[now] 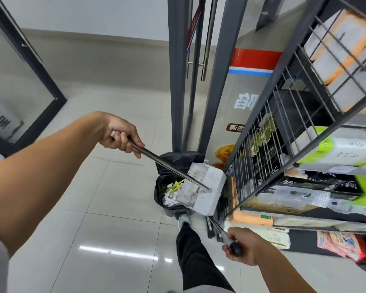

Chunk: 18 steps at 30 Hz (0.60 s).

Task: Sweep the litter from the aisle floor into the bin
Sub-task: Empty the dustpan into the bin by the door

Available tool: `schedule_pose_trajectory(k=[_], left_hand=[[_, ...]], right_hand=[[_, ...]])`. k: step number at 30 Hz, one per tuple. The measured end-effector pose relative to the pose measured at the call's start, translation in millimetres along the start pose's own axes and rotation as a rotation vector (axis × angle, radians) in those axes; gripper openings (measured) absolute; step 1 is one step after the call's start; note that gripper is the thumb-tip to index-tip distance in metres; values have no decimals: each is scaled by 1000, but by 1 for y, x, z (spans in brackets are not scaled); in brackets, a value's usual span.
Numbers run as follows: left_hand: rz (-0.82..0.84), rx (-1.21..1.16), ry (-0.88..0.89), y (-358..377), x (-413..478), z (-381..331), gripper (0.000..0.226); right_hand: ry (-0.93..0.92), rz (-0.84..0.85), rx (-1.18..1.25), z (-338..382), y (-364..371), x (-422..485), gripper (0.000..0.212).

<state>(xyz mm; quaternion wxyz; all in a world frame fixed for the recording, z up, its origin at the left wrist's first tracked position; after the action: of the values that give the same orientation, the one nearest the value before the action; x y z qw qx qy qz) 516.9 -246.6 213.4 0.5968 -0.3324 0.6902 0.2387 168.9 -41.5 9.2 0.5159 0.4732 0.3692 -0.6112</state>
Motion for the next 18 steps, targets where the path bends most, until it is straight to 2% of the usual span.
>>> schedule_pose_trajectory(k=[8, 13, 18], left_hand=[[-9, -15, -16, 15, -8, 32, 29], [-43, -108, 26, 30, -27, 63, 28], [-103, -105, 54, 55, -60, 114, 27]], right_hand=[[-36, -34, 16, -1, 4, -1, 17], [-147, -75, 226, 7, 8, -6, 10], [-148, -30, 290, -16, 15, -26, 12]])
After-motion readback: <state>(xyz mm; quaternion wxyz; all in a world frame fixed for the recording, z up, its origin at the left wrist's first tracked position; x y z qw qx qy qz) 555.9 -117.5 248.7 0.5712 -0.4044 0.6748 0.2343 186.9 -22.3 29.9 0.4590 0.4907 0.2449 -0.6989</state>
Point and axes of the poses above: each hand's wrist, its own x-axis towards the middle knuckle, its own y-axis out of the palm, z = x × y, the point moved 9 cm from there along x, towards the middle knuckle
